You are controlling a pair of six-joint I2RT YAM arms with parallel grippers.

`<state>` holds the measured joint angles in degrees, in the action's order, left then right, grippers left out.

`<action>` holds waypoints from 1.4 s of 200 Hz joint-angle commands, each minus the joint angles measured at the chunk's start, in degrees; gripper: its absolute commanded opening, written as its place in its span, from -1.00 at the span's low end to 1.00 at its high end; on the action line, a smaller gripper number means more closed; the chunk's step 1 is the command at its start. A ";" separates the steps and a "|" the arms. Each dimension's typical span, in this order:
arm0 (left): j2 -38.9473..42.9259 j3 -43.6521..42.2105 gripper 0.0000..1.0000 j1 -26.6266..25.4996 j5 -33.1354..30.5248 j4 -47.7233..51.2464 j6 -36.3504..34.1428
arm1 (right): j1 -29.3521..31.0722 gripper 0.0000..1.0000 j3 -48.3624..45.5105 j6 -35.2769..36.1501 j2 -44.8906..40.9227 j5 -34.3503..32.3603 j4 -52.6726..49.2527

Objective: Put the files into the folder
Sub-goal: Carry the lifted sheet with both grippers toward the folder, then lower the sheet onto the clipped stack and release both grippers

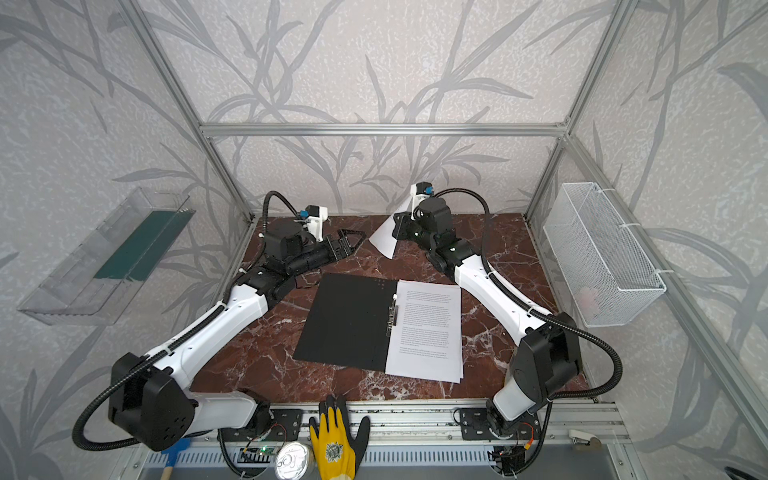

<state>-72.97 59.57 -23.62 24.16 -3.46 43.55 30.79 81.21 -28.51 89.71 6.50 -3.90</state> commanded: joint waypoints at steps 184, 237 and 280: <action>28.67 -25.09 0.98 -21.47 -31.51 25.36 -14.73 | -3.25 -1.00 -36.60 10.67 -25.50 -0.72 -36.21; 24.54 -25.97 0.98 -26.21 -37.89 26.02 -16.98 | 0.82 -1.00 -34.66 10.01 -19.20 -11.64 -40.53; 25.71 -26.50 0.98 -26.57 -38.05 25.46 -16.86 | 2.88 -1.00 -32.88 8.92 -15.45 -13.59 -42.76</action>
<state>-48.40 31.66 -49.84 -10.90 21.28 27.55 32.67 45.76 -18.65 73.82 -2.76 -43.05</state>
